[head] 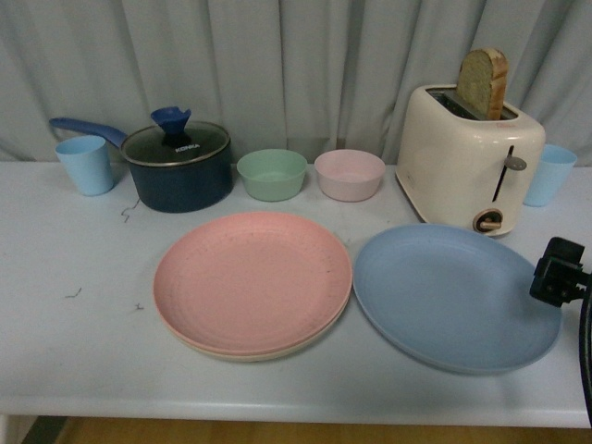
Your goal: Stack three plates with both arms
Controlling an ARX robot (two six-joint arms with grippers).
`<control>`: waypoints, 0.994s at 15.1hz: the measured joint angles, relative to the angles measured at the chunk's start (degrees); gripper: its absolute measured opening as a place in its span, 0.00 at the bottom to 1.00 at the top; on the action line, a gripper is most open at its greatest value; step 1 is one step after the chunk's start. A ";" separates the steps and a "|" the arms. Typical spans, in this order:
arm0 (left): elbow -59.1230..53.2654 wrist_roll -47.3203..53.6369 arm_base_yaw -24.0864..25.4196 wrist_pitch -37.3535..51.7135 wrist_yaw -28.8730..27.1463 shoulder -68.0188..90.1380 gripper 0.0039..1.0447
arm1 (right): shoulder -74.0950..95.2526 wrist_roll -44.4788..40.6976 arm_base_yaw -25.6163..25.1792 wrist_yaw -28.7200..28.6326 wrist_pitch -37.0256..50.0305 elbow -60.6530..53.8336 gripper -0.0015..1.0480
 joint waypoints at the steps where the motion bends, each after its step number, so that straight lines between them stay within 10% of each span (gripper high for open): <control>1: 0.00 0.00 0.00 0.00 0.00 0.00 0.94 | 0.98 0.92 0.42 0.74 -3.19 1.42 0.94; 9: 0.00 0.00 0.00 0.00 0.02 0.00 0.94 | 4.63 4.79 5.55 3.89 -18.82 11.43 0.90; 15: 0.00 0.00 0.00 -0.02 0.00 0.00 0.94 | 5.09 5.49 5.46 3.74 -19.23 12.33 0.25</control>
